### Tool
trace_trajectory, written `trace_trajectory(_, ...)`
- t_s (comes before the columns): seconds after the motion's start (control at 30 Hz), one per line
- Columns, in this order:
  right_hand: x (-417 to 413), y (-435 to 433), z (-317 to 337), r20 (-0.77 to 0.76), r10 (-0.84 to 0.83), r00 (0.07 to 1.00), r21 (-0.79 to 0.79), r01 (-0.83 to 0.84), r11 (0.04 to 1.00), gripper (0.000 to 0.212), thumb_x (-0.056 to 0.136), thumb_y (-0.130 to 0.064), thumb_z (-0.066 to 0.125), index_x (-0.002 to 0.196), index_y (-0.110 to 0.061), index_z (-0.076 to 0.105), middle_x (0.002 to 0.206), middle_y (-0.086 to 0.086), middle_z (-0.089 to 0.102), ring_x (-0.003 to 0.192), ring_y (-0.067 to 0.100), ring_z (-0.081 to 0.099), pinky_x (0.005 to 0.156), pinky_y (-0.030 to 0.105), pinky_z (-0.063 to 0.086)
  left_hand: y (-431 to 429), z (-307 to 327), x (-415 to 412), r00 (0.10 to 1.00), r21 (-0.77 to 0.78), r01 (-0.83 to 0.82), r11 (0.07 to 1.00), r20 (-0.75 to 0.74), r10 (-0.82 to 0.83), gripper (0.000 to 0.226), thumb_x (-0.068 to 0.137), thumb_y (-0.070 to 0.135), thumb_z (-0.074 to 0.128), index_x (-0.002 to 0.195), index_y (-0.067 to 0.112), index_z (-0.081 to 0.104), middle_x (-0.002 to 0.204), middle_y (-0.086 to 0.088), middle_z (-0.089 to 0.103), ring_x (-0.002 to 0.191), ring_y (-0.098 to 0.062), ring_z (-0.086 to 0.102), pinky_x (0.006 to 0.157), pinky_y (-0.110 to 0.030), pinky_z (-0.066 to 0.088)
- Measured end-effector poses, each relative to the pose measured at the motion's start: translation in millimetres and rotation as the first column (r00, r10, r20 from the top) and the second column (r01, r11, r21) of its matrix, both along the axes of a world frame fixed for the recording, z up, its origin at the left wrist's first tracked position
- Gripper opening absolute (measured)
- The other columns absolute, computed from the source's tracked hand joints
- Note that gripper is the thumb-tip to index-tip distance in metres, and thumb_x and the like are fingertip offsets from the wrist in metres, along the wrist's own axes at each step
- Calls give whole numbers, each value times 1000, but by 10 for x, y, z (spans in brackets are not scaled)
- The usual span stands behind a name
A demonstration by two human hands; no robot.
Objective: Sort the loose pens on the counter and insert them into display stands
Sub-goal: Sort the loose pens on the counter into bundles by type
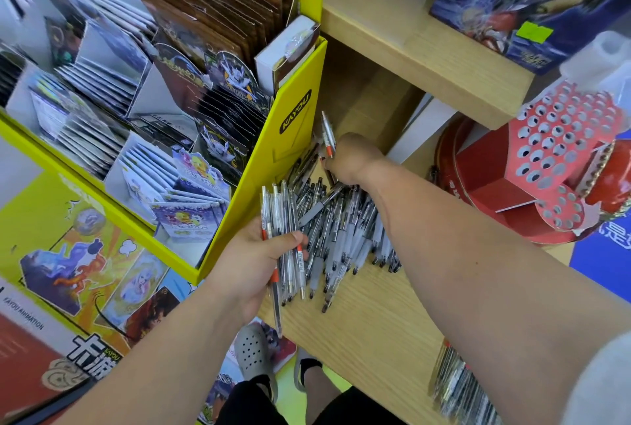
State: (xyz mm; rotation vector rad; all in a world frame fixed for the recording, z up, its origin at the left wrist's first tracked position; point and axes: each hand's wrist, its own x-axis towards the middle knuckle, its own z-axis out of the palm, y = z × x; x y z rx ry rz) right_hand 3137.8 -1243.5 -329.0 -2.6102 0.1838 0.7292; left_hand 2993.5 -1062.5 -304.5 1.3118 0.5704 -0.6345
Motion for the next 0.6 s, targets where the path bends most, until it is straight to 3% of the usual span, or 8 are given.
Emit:
trace_trajectory(0.1, -22, 2, 42, 3, 45, 999, -34, -45, 998, 27, 94, -35, 68, 85, -12, 57, 73, 2, 51, 62, 14, 48, 49, 28, 31, 5, -1, 5, 1000, 12, 11, 1000, 8, -11, 27, 93, 10, 69, 118, 16, 61, 92, -9, 76, 84, -24, 69, 83, -48, 42)
trace_trajectory(0.23, -74, -9, 41, 28, 17, 999, -28, -16, 999, 41, 88, -39, 74, 72, -22, 41, 73, 0, 50, 63, 12, 47, 50, 29, 31, 7, 1, 4, 1000, 13, 13, 1000, 9, -13, 28, 93, 11, 69, 120, 17, 61, 93, -9, 76, 83, -23, 70, 85, -48, 43)
trace_trajectory(0.37, -70, 1, 44, 10, -21, 1000, 10, 20, 1000, 36, 92, -36, 70, 75, -19, 44, 75, 1, 51, 66, 17, 51, 50, 29, 33, 19, 5, -2, 1000, 7, 5, 1000, 1, -5, 26, 93, 9, 68, 118, 16, 62, 91, -8, 76, 83, -24, 69, 88, -50, 45)
trace_trajectory(0.5, -36, -49, 27, -4, -221, 975, 214, 217, 953, 18, 93, -26, 70, 96, -12, 58, 79, 2, 54, 73, 19, 55, 58, 29, 42, 19, 41, -11, 1000, 5, 10, 1000, -4, -10, 26, 94, 8, 68, 118, 15, 62, 90, -8, 75, 80, -21, 69, 81, -44, 45)
trace_trajectory(0.6, -23, -70, 74, 33, -317, 948, 309, 292, 905, 13, 98, -23, 63, 100, -11, 62, 83, 3, 58, 78, 21, 57, 63, 29, 43, 30, 53, -20, 1000, 16, 23, 1000, -4, -23, 26, 93, 9, 69, 118, 15, 62, 92, -9, 76, 83, -23, 69, 84, -47, 43)
